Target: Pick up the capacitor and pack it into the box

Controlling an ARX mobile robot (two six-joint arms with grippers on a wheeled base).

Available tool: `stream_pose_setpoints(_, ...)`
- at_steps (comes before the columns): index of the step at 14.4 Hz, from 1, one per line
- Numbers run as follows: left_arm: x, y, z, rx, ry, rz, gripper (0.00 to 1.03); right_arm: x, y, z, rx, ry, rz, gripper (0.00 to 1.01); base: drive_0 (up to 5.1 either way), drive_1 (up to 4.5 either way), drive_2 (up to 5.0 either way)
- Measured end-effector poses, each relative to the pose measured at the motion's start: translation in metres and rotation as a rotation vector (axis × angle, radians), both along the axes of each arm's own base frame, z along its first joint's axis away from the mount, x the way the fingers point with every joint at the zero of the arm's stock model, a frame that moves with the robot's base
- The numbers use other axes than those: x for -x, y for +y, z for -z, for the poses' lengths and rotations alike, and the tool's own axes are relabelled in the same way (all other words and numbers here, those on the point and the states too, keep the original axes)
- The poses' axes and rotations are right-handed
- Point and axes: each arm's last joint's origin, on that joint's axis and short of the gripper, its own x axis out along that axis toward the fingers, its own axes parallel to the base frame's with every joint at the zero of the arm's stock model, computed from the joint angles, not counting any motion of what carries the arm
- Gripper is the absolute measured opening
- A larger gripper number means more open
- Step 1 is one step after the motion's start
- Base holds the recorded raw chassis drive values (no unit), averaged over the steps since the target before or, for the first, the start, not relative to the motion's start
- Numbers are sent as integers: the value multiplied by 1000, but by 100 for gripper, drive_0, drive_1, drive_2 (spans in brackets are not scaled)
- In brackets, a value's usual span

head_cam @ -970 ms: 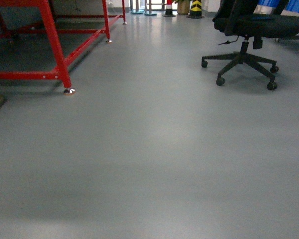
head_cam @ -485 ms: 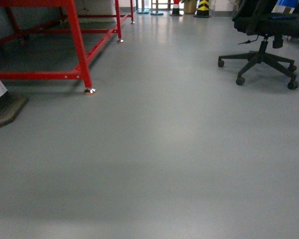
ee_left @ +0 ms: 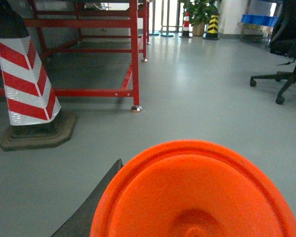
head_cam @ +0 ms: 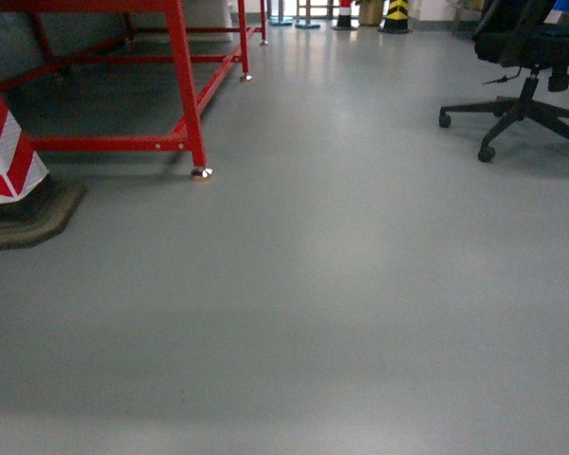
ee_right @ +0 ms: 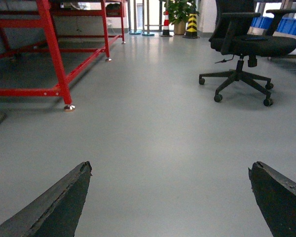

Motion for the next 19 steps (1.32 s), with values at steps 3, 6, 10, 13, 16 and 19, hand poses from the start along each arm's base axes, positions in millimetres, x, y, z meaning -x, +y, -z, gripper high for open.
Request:
stream_pose_setpoints(3,0,0,0,0,-1,0,44,0,0,0,0,-3,0,98,-492,249,249)
stream_pose_setpoints(6,0,0,0,0,0,0,44,0,0,0,0,1,0,98,-507,234,234)
stream_pose_setpoints(10,0,0,0,0,2,0,44,0,0,0,0,3,0,98,-500,240,240)
stream_pose_setpoints(13,0,0,0,0,-1,1,44,0,0,1,0,6,2,98,-501,240,240)
stream_pose_setpoints(16,0,0,0,0,3,-2,44,0,0,0,0,-3,0,98,-508,233,233)
stream_pose_setpoints(19,0,0,0,0,0,1,44,0,0,0,0,1,0,98,-503,238,238)
